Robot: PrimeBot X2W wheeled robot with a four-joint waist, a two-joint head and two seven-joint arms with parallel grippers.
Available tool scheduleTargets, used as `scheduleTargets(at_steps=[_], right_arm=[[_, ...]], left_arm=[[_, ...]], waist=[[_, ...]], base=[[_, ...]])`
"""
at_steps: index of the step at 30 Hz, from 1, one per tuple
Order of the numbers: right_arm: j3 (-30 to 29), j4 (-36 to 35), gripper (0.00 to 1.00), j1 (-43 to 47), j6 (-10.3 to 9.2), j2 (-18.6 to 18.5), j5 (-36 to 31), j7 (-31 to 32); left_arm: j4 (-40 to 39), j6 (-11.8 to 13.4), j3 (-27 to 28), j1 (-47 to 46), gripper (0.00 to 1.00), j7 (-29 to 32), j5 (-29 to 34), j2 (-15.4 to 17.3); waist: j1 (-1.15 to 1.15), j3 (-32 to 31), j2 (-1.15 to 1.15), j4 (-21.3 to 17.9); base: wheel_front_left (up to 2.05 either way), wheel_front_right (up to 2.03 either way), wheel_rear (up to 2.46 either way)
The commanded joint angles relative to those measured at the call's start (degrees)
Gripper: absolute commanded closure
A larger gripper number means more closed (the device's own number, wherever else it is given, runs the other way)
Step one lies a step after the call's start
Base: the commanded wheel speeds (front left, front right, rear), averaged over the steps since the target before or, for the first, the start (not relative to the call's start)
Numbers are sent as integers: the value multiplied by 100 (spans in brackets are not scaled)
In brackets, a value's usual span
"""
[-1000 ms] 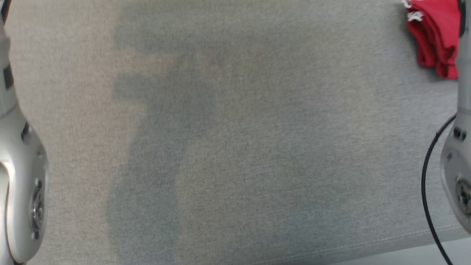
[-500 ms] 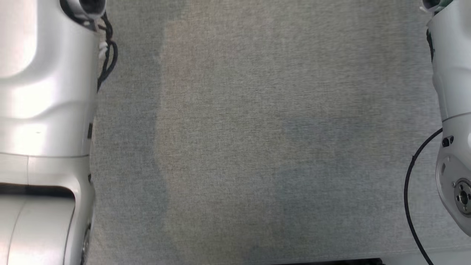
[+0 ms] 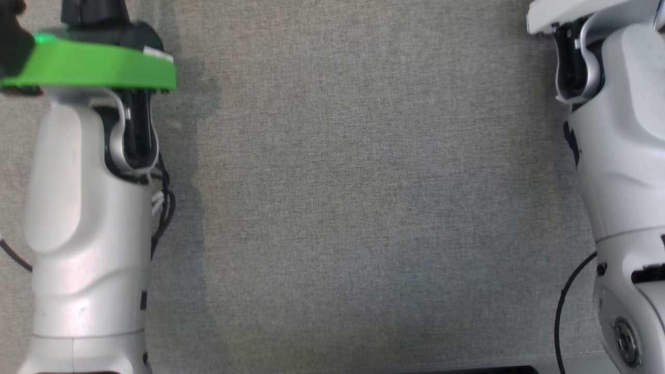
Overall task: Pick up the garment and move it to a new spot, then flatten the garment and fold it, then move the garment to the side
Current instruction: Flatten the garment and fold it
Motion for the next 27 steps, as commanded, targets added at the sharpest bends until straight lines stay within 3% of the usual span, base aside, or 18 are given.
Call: scheduleTargets(at_steps=[1,14,20,27], right_arm=[[15,-116,100,264,-3,0,76,-15],[-85,-1550,100,2810,-6,31,723,-16],[-312,-2064,100,4127,-6,152,812,-17],[-434,-2735,100,5359,-6,315,953,-16]], left_arm=[[-125,-34,75,327,100,-19,-35,6],[-1045,-122,98,3046,100,-19,-529,-172],[-1448,-17,-267,4198,100,-2,-680,-189],[-2152,215,-516,5270,100,170,-677,-143]], waist=[[-1,-395,0,-103],[-1,-1969,0,22],[-1,-2691,0,177],[-1,-3113,0,335]], base=[[0,0,0],[0,0,0],[0,0,0],[0,0,0]])
